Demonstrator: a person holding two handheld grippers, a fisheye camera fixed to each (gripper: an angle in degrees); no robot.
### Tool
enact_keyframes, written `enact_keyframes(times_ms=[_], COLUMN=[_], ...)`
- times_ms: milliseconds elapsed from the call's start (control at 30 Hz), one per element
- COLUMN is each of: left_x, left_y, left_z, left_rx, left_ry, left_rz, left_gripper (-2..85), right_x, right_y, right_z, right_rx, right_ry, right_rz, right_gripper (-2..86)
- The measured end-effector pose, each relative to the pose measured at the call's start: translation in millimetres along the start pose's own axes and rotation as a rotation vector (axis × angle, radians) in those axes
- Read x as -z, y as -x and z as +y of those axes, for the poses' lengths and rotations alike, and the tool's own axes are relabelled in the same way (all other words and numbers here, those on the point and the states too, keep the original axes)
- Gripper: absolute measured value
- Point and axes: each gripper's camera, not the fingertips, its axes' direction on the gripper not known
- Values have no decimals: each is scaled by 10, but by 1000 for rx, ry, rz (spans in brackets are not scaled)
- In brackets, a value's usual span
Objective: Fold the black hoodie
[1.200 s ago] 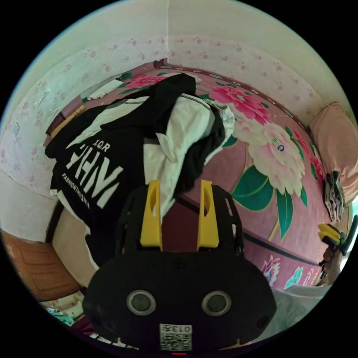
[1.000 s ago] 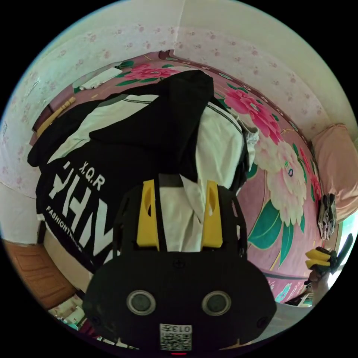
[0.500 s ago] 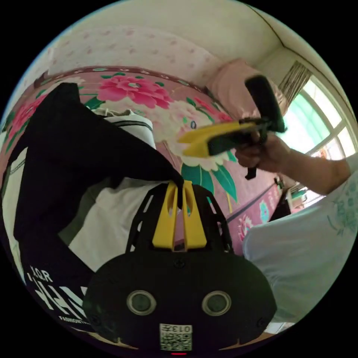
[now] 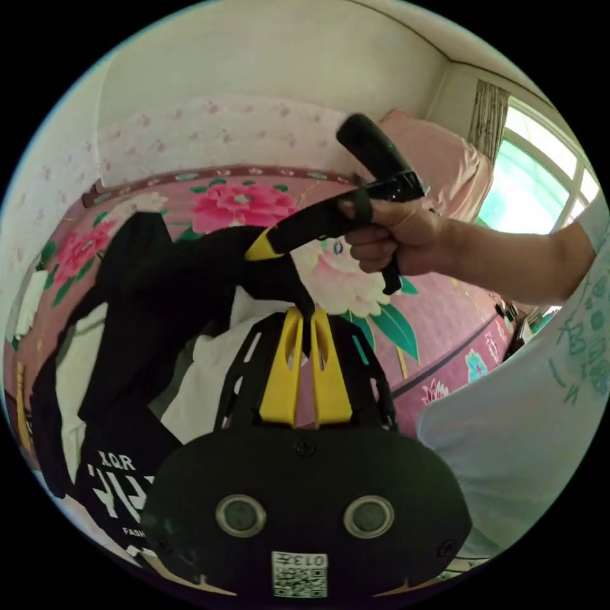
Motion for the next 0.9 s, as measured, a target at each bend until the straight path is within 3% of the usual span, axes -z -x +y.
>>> enact_keyframes(times_ms=[133,267,367,433,533,600,667,800,900], left_x=[571,1033,1079,1042,891,513,76,-1086,-1734], left_y=[-573,-1395,-1933,-2191,-2338,-2320,-2202,-1822,-1889], left_z=[-454,-854,-1054,-1070,-988,-958,-955,-834,-726], left_rx=[-245,-358,-400,-466,-454,-406,-358,-197,-183], left_ry=[-116,-397,-542,-597,-644,-519,-341,124,306], left_rz=[-86,63,316,384,329,89,-31,-1,4], left_gripper=[6,10,9,6,9,21,39,86,123], right_x=[1109,2514,3503,4047,4785,5142,5237,4775,4188], right_y=[452,1070,1613,1878,1892,1445,1214,1115,939], right_z=[306,1145,1961,2516,3502,4380,5100,6239,6673], right_rx=[72,207,298,251,-76,-531,-726,-917,-1018], right_ry=[-271,-602,-751,-813,-862,-781,-767,-745,-623], right_rz=[-88,-99,113,336,768,1023,972,899,726], right_gripper=[14,14,15,18,32,56,67,93,102])
